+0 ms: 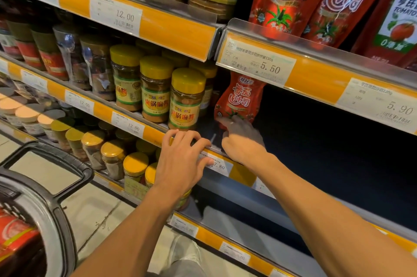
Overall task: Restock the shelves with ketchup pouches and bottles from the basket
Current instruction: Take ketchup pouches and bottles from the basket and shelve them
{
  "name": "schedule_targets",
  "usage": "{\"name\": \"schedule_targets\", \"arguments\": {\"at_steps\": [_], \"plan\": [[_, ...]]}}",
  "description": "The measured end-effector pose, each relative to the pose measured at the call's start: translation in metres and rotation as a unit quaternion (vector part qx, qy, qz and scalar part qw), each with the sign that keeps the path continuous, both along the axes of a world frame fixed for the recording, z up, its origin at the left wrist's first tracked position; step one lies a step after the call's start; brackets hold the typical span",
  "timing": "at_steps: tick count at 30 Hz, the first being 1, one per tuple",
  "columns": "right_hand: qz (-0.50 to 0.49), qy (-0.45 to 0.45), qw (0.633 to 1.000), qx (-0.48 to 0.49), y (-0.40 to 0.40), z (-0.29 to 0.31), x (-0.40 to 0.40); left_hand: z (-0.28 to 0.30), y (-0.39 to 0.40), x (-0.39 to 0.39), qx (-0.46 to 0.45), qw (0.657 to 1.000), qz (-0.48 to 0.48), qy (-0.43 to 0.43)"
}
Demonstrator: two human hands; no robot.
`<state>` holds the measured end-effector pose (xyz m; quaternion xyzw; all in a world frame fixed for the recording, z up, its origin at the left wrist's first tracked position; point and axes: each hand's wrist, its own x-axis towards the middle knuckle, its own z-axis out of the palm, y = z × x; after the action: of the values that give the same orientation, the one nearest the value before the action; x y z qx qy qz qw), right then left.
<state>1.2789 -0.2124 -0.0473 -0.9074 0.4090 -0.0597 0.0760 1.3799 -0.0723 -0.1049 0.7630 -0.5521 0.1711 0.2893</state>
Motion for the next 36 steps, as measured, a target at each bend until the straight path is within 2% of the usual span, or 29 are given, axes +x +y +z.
{"name": "schedule_targets", "arguments": {"at_steps": [6,21,26,30,36], "plan": [[-0.031,-0.006,0.999,-0.028,-0.013,0.001,0.006,-0.002,0.000,0.001,-0.008,1.000,-0.004,0.001],[-0.014,0.017,1.000,0.018,-0.035,0.008,0.010,-0.001,-0.001,0.000,0.006,1.000,0.000,0.007],[-0.040,-0.046,0.998,0.033,-0.010,0.015,-0.019,0.009,0.003,-0.009,0.031,0.999,0.002,0.028],[-0.046,-0.140,0.987,0.059,0.038,0.025,-0.076,0.030,0.011,-0.028,0.074,0.994,0.010,0.080],[-0.100,-0.210,0.969,0.080,0.113,0.055,-0.184,0.078,0.047,-0.098,0.057,0.972,-0.033,0.224]]}}
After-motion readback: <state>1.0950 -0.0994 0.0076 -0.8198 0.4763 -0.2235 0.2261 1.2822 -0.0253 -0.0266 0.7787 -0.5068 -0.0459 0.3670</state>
